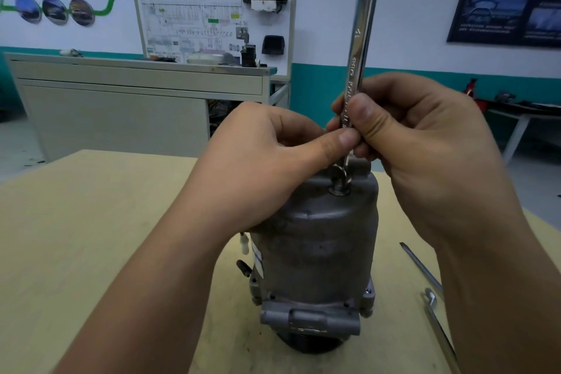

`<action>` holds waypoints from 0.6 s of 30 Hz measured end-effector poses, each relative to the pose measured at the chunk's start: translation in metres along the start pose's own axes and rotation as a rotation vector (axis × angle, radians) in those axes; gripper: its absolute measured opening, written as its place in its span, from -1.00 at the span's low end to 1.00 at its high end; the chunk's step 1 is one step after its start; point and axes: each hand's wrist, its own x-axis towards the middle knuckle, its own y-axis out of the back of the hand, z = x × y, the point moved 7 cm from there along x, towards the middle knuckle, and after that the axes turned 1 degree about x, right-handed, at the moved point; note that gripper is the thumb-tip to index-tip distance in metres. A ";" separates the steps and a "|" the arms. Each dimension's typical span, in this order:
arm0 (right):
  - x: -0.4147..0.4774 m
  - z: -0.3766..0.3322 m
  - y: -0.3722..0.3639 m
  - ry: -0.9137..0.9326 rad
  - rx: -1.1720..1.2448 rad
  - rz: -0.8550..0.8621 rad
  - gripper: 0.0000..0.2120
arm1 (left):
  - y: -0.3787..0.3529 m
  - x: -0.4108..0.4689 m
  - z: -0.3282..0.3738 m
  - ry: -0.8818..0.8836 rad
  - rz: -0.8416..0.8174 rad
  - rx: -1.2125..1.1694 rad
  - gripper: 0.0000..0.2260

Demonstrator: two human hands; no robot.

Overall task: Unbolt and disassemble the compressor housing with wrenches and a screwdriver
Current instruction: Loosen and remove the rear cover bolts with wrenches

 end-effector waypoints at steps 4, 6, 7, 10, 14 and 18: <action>0.000 -0.003 -0.003 0.030 -0.045 -0.018 -0.87 | 0.000 0.000 0.001 0.002 -0.004 -0.022 -0.79; -0.001 -0.002 -0.003 0.029 -0.057 -0.017 -0.86 | 0.000 0.000 0.002 -0.007 0.024 0.022 -0.74; -0.001 -0.002 -0.002 0.029 -0.062 -0.015 -0.86 | 0.000 0.000 0.002 -0.009 0.047 0.044 -0.71; -0.001 -0.002 0.000 0.034 -0.050 -0.014 -0.83 | 0.000 0.000 0.003 -0.023 0.082 0.102 -0.74; -0.001 -0.003 -0.002 0.029 -0.007 -0.052 -0.78 | 0.000 -0.002 0.007 -0.064 0.081 0.194 -0.79; 0.000 -0.003 -0.002 0.036 -0.063 -0.063 -0.83 | -0.001 -0.004 0.011 -0.084 0.092 0.235 -0.76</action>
